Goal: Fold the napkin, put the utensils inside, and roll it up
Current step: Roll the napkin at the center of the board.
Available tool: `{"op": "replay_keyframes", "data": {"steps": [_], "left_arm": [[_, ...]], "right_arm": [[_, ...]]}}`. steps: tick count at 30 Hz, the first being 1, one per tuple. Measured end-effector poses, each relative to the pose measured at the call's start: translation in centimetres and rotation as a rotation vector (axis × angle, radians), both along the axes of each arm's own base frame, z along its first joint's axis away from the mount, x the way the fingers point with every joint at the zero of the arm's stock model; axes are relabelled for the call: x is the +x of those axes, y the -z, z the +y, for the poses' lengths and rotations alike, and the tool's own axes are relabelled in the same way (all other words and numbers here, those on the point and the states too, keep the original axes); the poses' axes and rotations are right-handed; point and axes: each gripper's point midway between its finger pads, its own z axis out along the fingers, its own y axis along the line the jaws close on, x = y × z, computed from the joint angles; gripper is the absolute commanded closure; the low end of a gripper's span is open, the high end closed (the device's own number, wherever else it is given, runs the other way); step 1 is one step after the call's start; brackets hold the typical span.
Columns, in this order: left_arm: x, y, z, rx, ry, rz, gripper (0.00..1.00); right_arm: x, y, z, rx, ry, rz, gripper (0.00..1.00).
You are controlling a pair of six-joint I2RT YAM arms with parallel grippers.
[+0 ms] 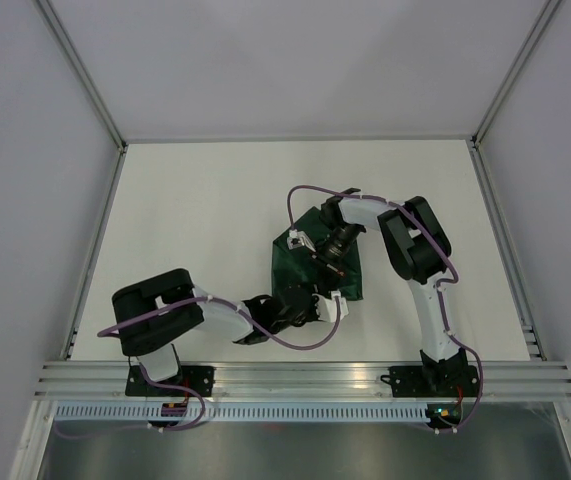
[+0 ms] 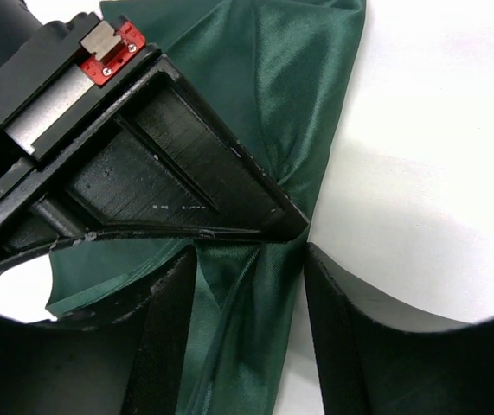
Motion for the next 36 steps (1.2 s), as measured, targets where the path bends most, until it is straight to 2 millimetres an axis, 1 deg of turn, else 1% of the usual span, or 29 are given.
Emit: {"op": "replay_keyframes", "data": {"steps": [1, 3, 4, 6, 7, 9, 10, 12, 13, 16, 19, 20, 23, 27, 29, 31, 34, 36], "left_arm": [[0.1, 0.1, 0.0, 0.003, 0.004, 0.008, 0.48], [0.1, 0.3, -0.1, 0.009, 0.014, 0.033, 0.53], [0.1, 0.4, -0.1, 0.012, 0.02, 0.042, 0.6], [0.0, 0.7, -0.2, 0.017, 0.036, 0.074, 0.67], [-0.1, 0.8, -0.3, 0.02, 0.043, 0.087, 0.73], [-0.3, 1.0, -0.4, 0.023, 0.059, 0.122, 0.78], [-0.3, 1.1, -0.5, 0.025, 0.063, 0.134, 0.84], [-0.4, 1.2, -0.6, 0.032, 0.073, 0.162, 0.92], [-0.4, 1.2, -0.7, 0.037, 0.077, 0.177, 0.97], [-0.4, 1.3, -0.9, 0.046, 0.083, 0.219, 0.98], [-0.3, 1.3, -1.1, 0.041, 0.087, 0.279, 0.98], [-0.3, 1.3, -1.0, 0.035, 0.088, 0.301, 0.98], [-0.3, 1.3, -1.1, 0.003, 0.097, 0.372, 0.98], [-0.1, 1.3, -1.4, -0.018, 0.105, 0.469, 0.98], [0.0, 1.2, -1.7, -0.031, 0.11, 0.517, 0.98], [0.0, 1.2, -1.8, -0.04, 0.112, 0.56, 0.98], [0.0, 1.2, -1.9, -0.056, 0.116, 0.638, 0.98], [0.0, 1.1, -2.0, -0.059, 0.115, 0.683, 0.98]], "right_arm": [[0.0, 0.0, 0.0, -0.001, 0.0, 0.002, 0.92], [0.0, 0.0, 0.0, -0.005, 0.0, 0.009, 0.92], [0.0, 0.0, 0.0, -0.006, 0.0, 0.012, 0.92], [0.0, 0.0, 0.0, -0.007, 0.0, 0.013, 0.92], [0.0, 0.0, 0.0, -0.007, 0.0, 0.013, 0.92], [0.0, 0.0, 0.0, -0.008, 0.0, 0.014, 0.92], [0.1, 0.0, 0.0, -0.008, 0.0, 0.013, 0.92], [0.2, 0.0, -0.1, -0.01, 0.0, 0.01, 0.92], [0.2, 0.0, -0.1, -0.012, 0.001, 0.009, 0.92], [0.3, 0.0, -0.3, -0.018, 0.004, 0.01, 0.89], [0.3, 0.0, -0.5, -0.024, 0.013, 0.014, 0.75], [0.3, 0.0, -0.5, -0.024, 0.021, 0.016, 0.66], [0.2, -0.4, -0.6, -0.019, 0.041, 0.014, 0.58], [0.6, -0.9, -1.0, -0.021, 0.062, -0.032, 0.52], [1.5, -1.2, -1.4, -0.013, 0.09, -0.079, 0.5], [3.1, -1.6, -1.8, 0.002, 0.133, -0.133, 0.49], [6.0, -3.3, -3.0, 0.033, 0.229, -0.214, 0.48], [7.8, -4.5, -4.2, 0.055, 0.299, -0.258, 0.48]]}}
